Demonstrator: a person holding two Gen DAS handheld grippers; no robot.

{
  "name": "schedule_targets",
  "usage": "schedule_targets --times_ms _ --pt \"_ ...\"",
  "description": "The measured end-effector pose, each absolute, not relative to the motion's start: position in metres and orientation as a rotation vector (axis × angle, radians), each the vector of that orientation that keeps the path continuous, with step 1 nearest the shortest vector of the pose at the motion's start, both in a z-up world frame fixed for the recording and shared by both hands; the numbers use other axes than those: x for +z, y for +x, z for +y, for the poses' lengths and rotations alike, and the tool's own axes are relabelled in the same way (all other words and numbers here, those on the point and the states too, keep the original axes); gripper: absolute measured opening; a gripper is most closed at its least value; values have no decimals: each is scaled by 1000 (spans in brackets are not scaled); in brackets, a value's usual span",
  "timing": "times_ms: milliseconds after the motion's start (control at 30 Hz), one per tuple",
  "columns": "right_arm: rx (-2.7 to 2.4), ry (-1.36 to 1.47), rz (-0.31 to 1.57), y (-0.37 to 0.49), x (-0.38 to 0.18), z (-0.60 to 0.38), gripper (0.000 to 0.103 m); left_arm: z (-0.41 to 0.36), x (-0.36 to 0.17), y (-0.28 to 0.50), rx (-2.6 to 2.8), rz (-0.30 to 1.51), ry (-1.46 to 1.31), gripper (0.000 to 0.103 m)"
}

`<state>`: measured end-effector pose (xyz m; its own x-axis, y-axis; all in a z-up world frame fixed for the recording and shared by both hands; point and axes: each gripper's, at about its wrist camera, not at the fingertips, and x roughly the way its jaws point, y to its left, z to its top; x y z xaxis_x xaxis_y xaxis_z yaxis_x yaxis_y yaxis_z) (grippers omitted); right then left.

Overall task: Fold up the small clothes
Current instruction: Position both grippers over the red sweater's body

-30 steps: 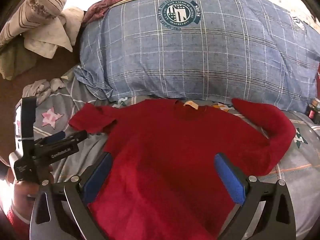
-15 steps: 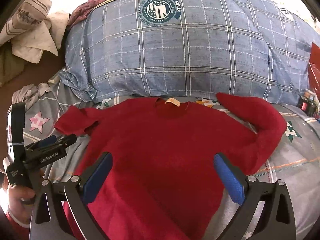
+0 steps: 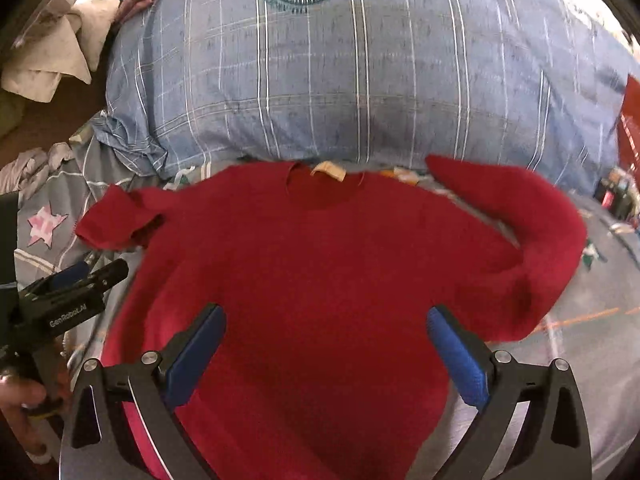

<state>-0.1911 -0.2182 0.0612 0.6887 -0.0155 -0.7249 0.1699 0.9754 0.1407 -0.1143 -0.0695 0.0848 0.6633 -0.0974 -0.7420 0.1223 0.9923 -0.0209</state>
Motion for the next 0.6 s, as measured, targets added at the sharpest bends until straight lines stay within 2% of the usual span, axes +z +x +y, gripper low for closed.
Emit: schedule_targets --times_ms 600 --pt "-58 176 861 -181 50 -196 101 -51 78 -105 -93 848 -30 84"
